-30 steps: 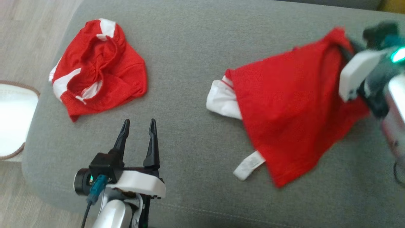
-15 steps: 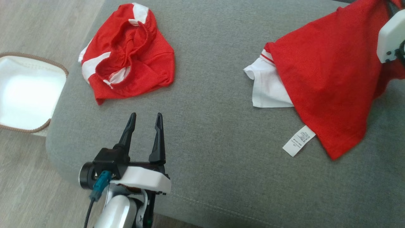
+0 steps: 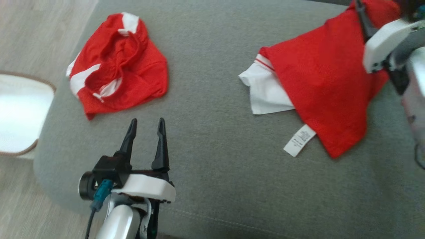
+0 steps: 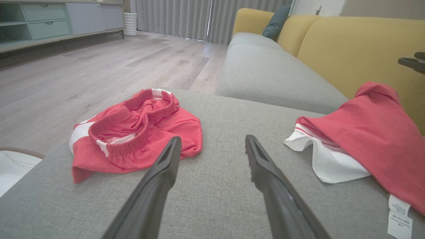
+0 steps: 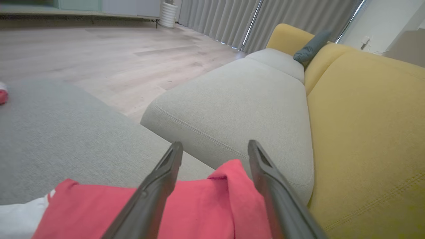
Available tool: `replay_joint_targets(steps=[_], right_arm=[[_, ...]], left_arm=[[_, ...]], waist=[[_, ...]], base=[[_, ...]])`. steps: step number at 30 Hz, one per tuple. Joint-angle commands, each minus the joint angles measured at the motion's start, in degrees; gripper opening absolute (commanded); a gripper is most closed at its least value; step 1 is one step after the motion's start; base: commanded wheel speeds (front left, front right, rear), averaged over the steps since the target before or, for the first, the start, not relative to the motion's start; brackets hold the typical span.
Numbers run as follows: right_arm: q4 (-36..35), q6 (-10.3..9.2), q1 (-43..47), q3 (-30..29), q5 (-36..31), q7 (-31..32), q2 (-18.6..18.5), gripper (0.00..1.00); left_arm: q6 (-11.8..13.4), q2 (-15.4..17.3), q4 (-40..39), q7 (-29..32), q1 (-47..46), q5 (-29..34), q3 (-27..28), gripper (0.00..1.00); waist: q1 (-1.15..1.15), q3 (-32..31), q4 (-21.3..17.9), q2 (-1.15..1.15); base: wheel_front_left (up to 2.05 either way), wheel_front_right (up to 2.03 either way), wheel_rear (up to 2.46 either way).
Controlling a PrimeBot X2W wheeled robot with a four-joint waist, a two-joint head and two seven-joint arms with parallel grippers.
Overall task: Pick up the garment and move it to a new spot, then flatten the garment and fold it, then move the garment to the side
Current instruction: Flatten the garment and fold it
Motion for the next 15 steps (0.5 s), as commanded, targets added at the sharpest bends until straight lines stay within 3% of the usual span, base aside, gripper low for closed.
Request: replay_joint_targets(steps=[1,8,15], right_arm=[[-2.0,0.42,1.0,0.7,0.8,-0.7,0.8,1.00],[-10.0,0.42,10.0,6.3,6.4,-0.8,3.6,1.00],[-21.9,0.42,23.3,11.0,10.7,2.5,2.9,1.00]], left_arm=[[-0.1,0.0,-1.7,-0.7,-0.8,0.4,2.2,1.00],[-0.6,0.0,-1.5,-0.7,0.3,1.0,3.0,1.00],[-0.8,0.0,-1.6,-0.7,0.8,1.4,3.6,1.00]], waist=[[0.00,-1.1,-1.5,0.00],[0.00,-3.5,-5.3,0.00],[0.00,-4.1,-7.7,0.00]], base=[[0.00,0.00,0.00],[0.00,0.00,0.00],[0.00,0.00,0.00]])
